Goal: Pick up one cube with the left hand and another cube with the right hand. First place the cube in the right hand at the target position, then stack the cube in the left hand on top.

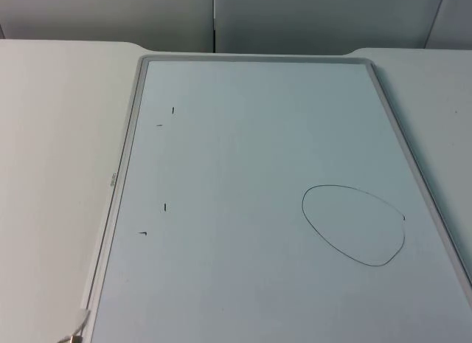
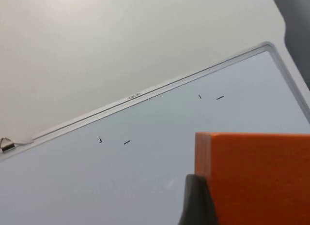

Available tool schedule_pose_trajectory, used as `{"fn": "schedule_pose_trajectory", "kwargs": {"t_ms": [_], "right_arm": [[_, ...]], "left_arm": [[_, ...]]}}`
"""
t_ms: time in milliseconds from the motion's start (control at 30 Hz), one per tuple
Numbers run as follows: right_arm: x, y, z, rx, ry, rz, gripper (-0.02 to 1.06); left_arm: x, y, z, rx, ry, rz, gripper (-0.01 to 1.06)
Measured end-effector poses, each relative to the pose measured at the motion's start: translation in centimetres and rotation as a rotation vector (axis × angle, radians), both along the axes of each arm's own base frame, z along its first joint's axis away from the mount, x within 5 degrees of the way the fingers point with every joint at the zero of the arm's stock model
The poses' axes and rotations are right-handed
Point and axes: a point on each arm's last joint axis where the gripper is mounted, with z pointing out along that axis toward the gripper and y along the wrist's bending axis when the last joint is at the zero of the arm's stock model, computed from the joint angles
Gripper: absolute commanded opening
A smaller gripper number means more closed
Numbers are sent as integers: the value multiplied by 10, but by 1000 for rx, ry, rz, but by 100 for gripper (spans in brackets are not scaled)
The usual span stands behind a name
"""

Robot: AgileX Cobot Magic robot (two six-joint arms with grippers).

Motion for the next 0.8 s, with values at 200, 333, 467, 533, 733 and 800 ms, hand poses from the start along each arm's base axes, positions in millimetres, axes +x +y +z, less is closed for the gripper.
{"fn": "schedule_pose_trajectory", "kwargs": {"t_ms": [200, 333, 467, 533, 733, 800], "right_arm": [[-12, -39, 14, 56, 23, -169, 0], [-31, -82, -18, -17, 111, -288, 0], [-46, -109, -49, -35, 174, -379, 0], [-49, -115, -63, -43, 193, -406, 0], [-60, -136, -117, -16, 240, -523, 0], [-61, -139, -138, 1, 249, -553, 0]], "left_arm": [[0, 0, 0, 10, -2, -8, 0], [0, 0, 0, 15, -3, -11, 0], [0, 0, 0, 16, -4, -12, 0], [0, 0, 0, 16, -4, -12, 0], [0, 0, 0, 16, -4, -12, 0], [0, 0, 0, 16, -4, -12, 0]]}}
